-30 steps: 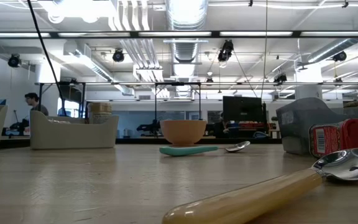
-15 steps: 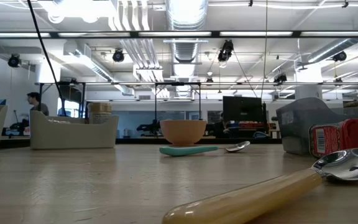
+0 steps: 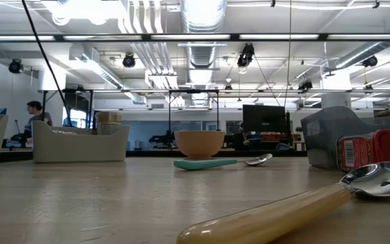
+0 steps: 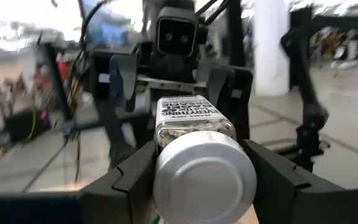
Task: Pick & Place Food Item
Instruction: Put the bagel seasoning bottle into the top gray bin
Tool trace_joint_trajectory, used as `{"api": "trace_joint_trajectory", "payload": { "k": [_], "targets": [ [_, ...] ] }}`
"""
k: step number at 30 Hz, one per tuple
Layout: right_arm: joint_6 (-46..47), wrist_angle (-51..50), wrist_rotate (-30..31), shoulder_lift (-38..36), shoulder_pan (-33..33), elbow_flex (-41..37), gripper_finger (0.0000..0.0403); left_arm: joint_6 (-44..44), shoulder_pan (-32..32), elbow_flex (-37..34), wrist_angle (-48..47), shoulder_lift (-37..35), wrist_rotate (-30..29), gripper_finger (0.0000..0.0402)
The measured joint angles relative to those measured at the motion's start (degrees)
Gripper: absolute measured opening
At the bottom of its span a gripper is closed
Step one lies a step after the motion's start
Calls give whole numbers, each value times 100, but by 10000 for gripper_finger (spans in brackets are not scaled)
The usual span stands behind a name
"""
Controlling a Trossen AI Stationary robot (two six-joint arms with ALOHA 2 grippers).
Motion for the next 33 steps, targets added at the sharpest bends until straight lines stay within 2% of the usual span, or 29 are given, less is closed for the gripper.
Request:
{"api": "trace_joint_trajectory", "payload": {
  "k": [11,16,22,26,33],
  "targets": [
    [1756,-1354,118,-2,-20,-38,334,-1032,4,0,-2647,-1450,-1624,198],
    [2624,-1552,107,-4,-20,-455,334,-1900,161,0,-3892,-1978,-2276,198],
    [3724,-1515,71,-2,-20,-1176,334,-3339,734,423,-6053,-2183,-2304,198],
    [4404,-1481,63,-2,-20,-1578,334,-3673,1163,711,-7166,-2125,-2264,198],
    [4511,-1443,-122,-2,-24,-1659,334,-4260,1758,938,-8833,-2127,-1836,197]
  ]
}}
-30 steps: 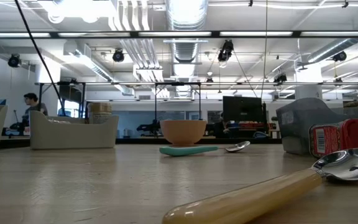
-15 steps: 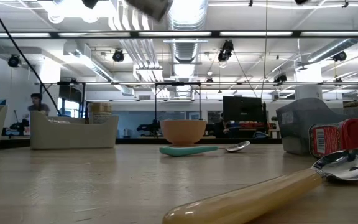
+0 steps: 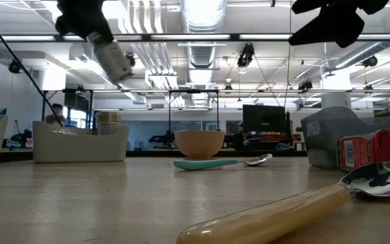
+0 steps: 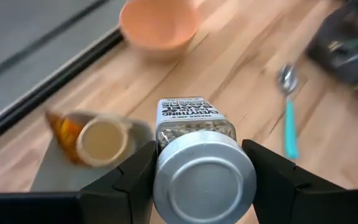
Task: Pick & Place Food Item
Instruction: Put the bagel seasoning bottle into the top gray bin
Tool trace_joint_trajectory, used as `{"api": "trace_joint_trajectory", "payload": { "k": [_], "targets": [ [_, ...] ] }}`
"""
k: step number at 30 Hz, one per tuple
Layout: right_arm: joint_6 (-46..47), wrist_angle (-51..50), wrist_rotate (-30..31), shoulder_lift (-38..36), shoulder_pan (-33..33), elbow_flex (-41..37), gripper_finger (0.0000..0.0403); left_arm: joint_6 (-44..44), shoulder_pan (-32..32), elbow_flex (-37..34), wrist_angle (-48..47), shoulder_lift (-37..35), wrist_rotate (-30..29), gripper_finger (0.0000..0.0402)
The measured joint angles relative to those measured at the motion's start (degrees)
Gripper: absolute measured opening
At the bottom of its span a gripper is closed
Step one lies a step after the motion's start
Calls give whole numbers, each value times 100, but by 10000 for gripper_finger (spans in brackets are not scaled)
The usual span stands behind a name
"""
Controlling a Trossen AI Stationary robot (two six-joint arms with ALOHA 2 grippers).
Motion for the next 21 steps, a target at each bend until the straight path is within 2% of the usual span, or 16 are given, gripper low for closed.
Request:
{"api": "trace_joint_trajectory", "payload": {
  "k": [5,12,21],
  "targets": [
    [-199,52,-31,0,2,15,334,-232,334,-2,-706,49,458,197],
    [-257,62,-53,0,0,15,334,-267,688,-2,-1532,506,540,197],
    [-261,47,-71,0,4,13,334,237,1100,-2,-1675,1213,802,197]
  ]
}}
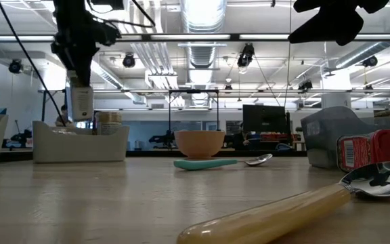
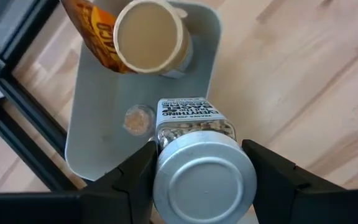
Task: Pick & Place Food Item
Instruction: Put the bagel seasoning bottle into the top gray bin
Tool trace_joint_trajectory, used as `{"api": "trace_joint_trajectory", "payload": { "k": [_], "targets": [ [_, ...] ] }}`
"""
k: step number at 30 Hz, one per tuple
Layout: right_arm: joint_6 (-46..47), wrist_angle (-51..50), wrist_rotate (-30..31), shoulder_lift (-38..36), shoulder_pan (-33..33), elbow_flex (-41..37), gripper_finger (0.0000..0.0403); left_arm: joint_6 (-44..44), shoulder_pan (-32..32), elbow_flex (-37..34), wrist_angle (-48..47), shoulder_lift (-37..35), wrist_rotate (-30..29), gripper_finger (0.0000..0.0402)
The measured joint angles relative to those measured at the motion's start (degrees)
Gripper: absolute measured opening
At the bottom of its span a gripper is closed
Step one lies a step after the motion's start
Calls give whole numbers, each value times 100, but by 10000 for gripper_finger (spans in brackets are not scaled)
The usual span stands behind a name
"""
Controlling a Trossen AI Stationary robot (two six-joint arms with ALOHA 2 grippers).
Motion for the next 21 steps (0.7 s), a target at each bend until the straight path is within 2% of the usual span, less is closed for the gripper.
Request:
{"api": "trace_joint_trajectory", "payload": {
  "k": [9,21],
  "targets": [
    [-22,-23,-4,0,0,-55,334,638,510,0,50,460,65,197],
    [-63,-25,-14,0,-4,-103,334,1347,845,-11,456,546,266,197]
  ]
}}
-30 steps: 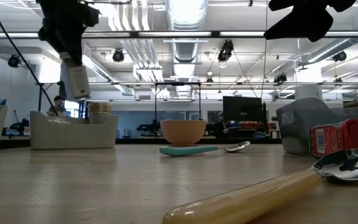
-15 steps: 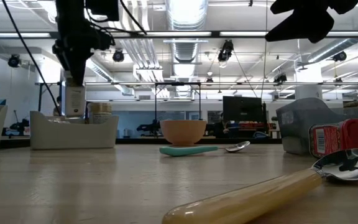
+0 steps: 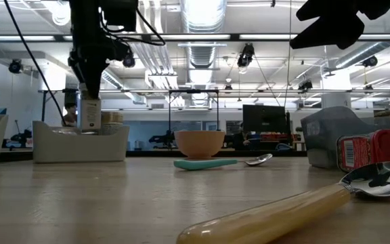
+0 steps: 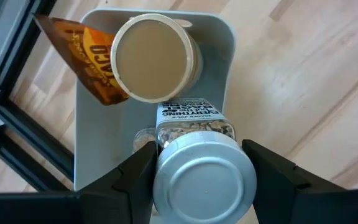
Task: Pick & Place Food Item
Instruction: Put the bagel seasoning bottle into the top gray bin
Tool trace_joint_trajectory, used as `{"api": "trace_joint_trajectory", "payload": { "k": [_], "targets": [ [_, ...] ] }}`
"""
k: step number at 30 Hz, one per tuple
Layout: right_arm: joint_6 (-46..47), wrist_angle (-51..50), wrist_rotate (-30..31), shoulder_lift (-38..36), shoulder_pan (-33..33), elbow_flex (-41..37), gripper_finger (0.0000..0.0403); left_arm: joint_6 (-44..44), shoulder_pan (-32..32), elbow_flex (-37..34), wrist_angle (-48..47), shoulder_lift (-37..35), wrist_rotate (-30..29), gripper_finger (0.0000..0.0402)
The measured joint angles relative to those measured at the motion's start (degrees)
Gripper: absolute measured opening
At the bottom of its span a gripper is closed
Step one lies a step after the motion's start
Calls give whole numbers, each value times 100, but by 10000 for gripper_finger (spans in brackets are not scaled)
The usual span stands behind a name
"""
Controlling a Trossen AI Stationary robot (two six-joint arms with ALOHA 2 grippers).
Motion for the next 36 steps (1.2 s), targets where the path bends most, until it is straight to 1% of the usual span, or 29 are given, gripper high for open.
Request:
{"api": "trace_joint_trajectory", "payload": {
  "k": [14,21,31,36],
  "targets": [
    [0,6,0,0,0,-62,334,294,404,-497,362,25,373,197],
    [0,7,0,0,0,-63,334,562,613,-728,825,25,831,197],
    [-22,7,2,0,0,-63,334,694,988,-1000,884,49,875,197],
    [-22,5,3,0,0,-63,334,716,1076,-1173,1063,47,896,197]
  ]
}}
